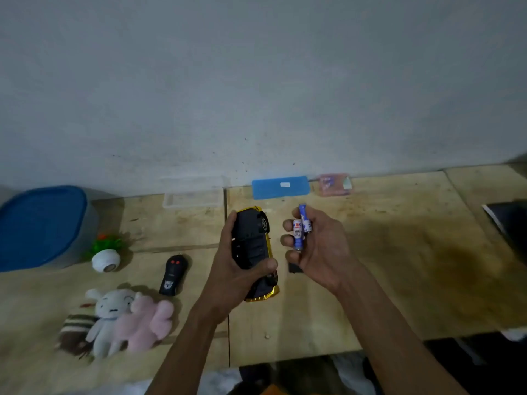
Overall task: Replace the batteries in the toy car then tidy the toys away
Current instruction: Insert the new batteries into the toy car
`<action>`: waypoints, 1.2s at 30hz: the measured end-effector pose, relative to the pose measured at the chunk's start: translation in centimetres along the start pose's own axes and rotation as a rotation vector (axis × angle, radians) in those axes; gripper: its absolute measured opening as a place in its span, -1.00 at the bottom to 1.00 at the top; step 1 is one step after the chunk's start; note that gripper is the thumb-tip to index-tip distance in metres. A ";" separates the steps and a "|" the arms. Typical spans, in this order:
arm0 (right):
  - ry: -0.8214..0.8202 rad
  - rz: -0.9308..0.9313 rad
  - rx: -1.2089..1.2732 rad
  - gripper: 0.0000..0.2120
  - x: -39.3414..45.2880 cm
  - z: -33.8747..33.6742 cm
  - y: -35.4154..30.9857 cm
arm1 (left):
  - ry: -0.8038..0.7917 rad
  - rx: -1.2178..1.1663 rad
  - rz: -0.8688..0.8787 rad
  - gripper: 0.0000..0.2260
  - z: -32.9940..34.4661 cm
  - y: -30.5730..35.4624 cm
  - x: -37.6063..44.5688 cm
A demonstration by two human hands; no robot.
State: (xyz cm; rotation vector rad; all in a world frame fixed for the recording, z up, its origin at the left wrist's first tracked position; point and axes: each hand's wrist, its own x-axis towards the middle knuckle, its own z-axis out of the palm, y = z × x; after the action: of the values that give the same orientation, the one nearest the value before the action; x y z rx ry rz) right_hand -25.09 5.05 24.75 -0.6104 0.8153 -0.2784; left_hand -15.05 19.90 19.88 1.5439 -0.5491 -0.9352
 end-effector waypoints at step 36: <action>-0.057 -0.395 -0.555 -0.69 -4.2 -4.9 -10.0 | 0.032 0.165 0.188 0.09 10.8 7.3 1.5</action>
State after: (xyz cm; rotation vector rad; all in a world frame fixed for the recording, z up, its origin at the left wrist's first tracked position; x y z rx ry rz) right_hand -31.55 -2.94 30.67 -1.3006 0.7120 -0.3948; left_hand -21.77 10.94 26.68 1.6190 -0.7503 -0.7351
